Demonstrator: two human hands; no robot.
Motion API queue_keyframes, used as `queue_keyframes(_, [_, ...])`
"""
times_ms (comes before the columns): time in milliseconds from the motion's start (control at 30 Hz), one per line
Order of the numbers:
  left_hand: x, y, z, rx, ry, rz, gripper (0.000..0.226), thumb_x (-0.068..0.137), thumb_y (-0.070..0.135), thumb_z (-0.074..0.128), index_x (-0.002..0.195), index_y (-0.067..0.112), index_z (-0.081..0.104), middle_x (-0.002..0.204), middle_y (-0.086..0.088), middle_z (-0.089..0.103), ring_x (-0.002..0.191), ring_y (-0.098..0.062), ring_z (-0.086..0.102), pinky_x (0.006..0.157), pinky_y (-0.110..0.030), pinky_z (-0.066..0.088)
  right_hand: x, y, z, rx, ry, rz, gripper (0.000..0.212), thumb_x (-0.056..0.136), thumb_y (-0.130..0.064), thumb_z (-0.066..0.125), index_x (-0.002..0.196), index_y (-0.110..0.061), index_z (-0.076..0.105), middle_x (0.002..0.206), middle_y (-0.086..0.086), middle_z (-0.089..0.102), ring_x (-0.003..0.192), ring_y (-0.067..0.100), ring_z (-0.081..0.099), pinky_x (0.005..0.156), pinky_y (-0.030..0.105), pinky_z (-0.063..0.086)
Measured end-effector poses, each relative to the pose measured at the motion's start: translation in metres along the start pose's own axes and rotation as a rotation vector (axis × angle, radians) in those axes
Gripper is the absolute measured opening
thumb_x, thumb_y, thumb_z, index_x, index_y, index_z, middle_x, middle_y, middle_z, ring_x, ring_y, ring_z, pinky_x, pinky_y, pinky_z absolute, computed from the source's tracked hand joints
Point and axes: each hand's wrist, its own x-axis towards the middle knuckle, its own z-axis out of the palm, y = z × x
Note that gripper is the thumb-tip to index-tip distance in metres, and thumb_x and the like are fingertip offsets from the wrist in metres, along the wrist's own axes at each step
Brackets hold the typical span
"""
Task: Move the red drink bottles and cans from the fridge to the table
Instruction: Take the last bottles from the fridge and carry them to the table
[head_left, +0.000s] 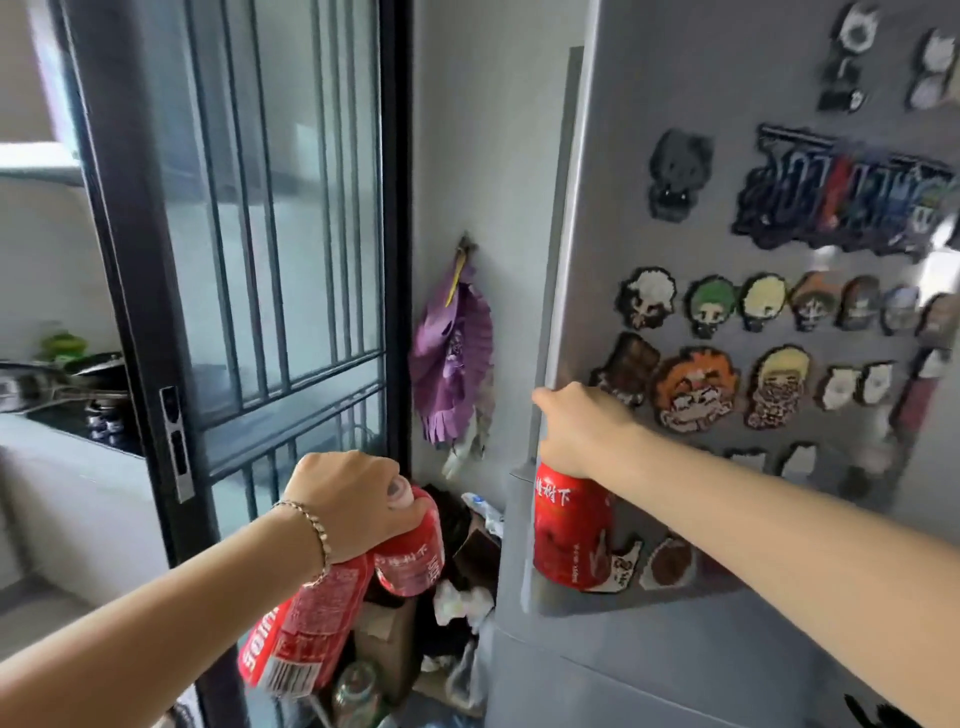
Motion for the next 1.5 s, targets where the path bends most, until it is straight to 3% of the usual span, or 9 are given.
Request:
queue_keyframes(200, [0.08,-0.028,0.03,0.017,-0.012,-0.116,0.052,0.083,0.07,0.032,0.088,0.025,0.059,0.078,0.01,0.059,0.074,-0.01,0.059,0.063,-0.021,0.043,0.135,-0.002,0.028,-0.065,-0.028,-0.032,0.036,0.087,-0.015,0.051,0.122,-0.006,0.054,0.128,0.017,0.054,0.117,0.034,0.055,0.089,0.035,0.048])
queue_keyframes(333, [0.126,-0.035,0.043,0.021,-0.007,-0.152,0.05,0.084,0.07,0.031,0.079,0.025,0.053,0.066,0.01,0.048,0.068,-0.011,0.053,0.057,-0.02,0.036,0.207,0.007,0.046,-0.136,-0.043,-0.013,0.037,0.087,-0.016,0.05,0.123,-0.008,0.057,0.128,0.014,0.056,0.119,0.03,0.055,0.091,0.035,0.049])
queue_keyframes(467, [0.173,-0.045,0.065,-0.006,-0.03,-0.153,0.049,0.084,0.07,0.032,0.079,0.025,0.052,0.073,0.011,0.053,0.069,-0.011,0.054,0.062,-0.021,0.039,0.266,0.017,0.059,-0.152,-0.046,0.037,0.038,0.09,-0.017,0.049,0.128,-0.009,0.054,0.132,0.012,0.055,0.121,0.027,0.055,0.092,0.034,0.049])
queue_keyframes(800, [0.26,-0.077,0.114,-0.025,-0.078,-0.021,0.053,0.083,0.072,0.029,0.082,0.025,0.053,0.083,0.009,0.063,0.078,-0.013,0.061,0.067,-0.024,0.043,0.326,0.021,0.077,-0.127,-0.031,0.178,0.031,0.088,-0.011,0.05,0.117,-0.01,0.061,0.12,0.011,0.062,0.111,0.029,0.06,0.082,0.03,0.05])
queue_keyframes(967, [0.272,-0.09,0.121,-0.035,-0.071,0.021,0.055,0.083,0.073,0.029,0.083,0.023,0.054,0.079,0.009,0.061,0.075,-0.011,0.061,0.065,-0.023,0.041,0.319,0.017,0.08,-0.124,-0.023,0.186,0.032,0.087,-0.011,0.049,0.118,-0.012,0.056,0.121,0.011,0.061,0.113,0.03,0.059,0.088,0.032,0.048])
queue_keyframes(1067, [0.267,-0.095,0.123,-0.032,-0.08,0.051,0.049,0.084,0.071,0.03,0.076,0.026,0.046,0.078,0.009,0.058,0.075,-0.013,0.059,0.066,-0.024,0.04,0.305,0.007,0.083,-0.066,-0.024,0.104,0.028,0.085,-0.009,0.049,0.113,-0.012,0.049,0.116,0.012,0.06,0.107,0.032,0.06,0.075,0.031,0.047])
queue_keyframes(1167, [0.259,-0.099,0.121,-0.017,-0.102,0.036,0.053,0.083,0.071,0.03,0.084,0.024,0.055,0.08,0.008,0.06,0.079,-0.015,0.06,0.07,-0.026,0.044,0.289,-0.01,0.086,-0.001,-0.048,-0.044,0.013,0.086,-0.013,0.05,0.096,-0.015,0.042,0.111,0.012,0.061,0.102,0.032,0.06,0.066,0.029,0.035])
queue_keyframes(1400, [0.188,-0.099,0.103,0.048,-0.149,-0.166,0.053,0.084,0.069,0.031,0.092,0.023,0.057,0.079,0.007,0.056,0.078,-0.017,0.059,0.067,-0.026,0.041,0.26,-0.055,0.091,0.213,-0.026,-0.296,0.015,0.086,-0.025,0.051,0.077,-0.013,0.054,0.097,0.013,0.064,0.092,0.031,0.061,0.073,0.032,0.045])
queue_keyframes(1500, [0.142,-0.092,0.093,0.091,-0.166,-0.3,0.052,0.084,0.068,0.031,0.088,0.024,0.057,0.089,0.005,0.064,0.085,-0.018,0.063,0.072,-0.028,0.044,0.242,-0.08,0.095,0.22,-0.028,-0.458,0.023,0.087,-0.031,0.051,0.096,-0.013,0.061,0.109,0.011,0.065,0.103,0.032,0.061,0.082,0.032,0.047])
